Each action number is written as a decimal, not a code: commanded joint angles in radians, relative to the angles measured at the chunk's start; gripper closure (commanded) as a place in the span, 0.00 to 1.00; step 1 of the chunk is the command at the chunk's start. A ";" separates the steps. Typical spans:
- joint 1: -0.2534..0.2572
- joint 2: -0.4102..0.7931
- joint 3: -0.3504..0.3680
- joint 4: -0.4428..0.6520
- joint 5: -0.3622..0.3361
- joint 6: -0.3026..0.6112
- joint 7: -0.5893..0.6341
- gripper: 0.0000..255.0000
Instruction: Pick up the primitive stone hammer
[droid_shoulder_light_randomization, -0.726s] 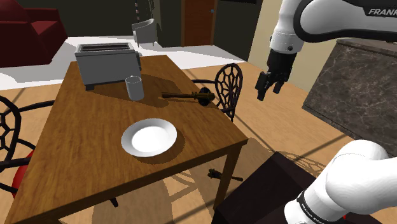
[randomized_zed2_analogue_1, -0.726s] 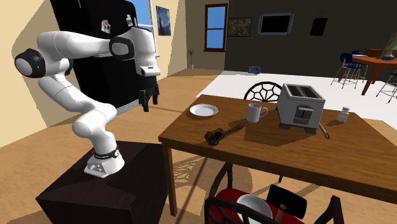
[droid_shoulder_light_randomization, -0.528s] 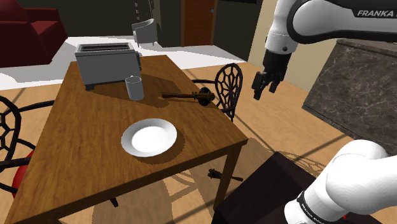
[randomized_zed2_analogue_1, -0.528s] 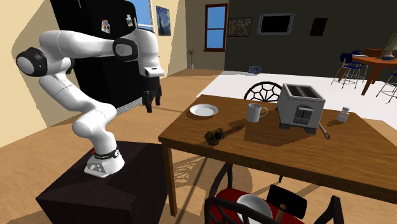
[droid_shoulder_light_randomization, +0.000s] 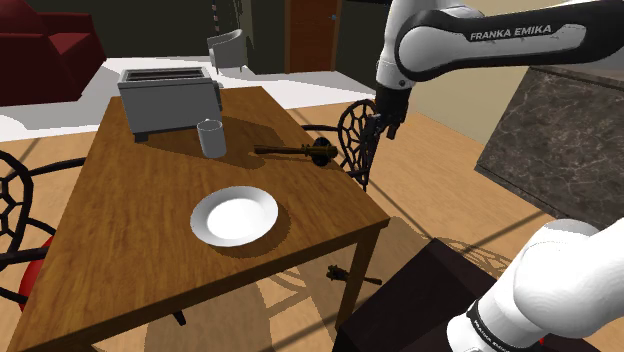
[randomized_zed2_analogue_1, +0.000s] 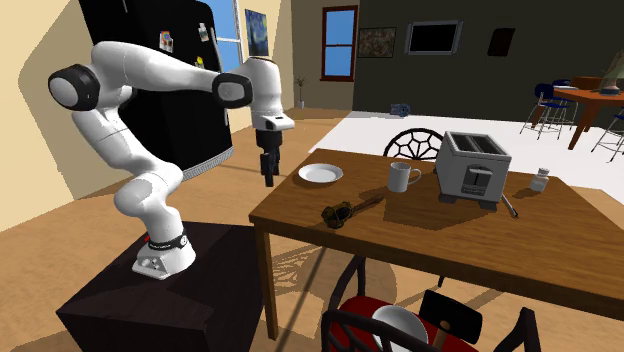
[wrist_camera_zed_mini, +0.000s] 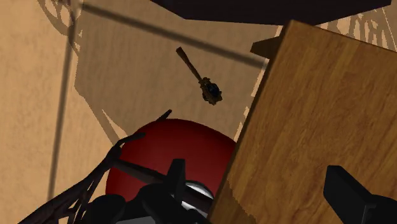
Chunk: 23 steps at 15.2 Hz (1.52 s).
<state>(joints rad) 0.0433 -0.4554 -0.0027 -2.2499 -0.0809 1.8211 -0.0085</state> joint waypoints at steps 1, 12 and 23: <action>0.005 0.081 0.000 0.036 -0.011 0.056 -0.024 0.00; 0.035 0.473 0.023 0.331 -0.070 0.205 -0.126 0.00; 0.065 0.775 0.045 0.625 -0.127 0.251 -0.188 0.00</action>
<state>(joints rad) 0.1083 0.3104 0.0430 -1.6261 -0.2062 2.0629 -0.1957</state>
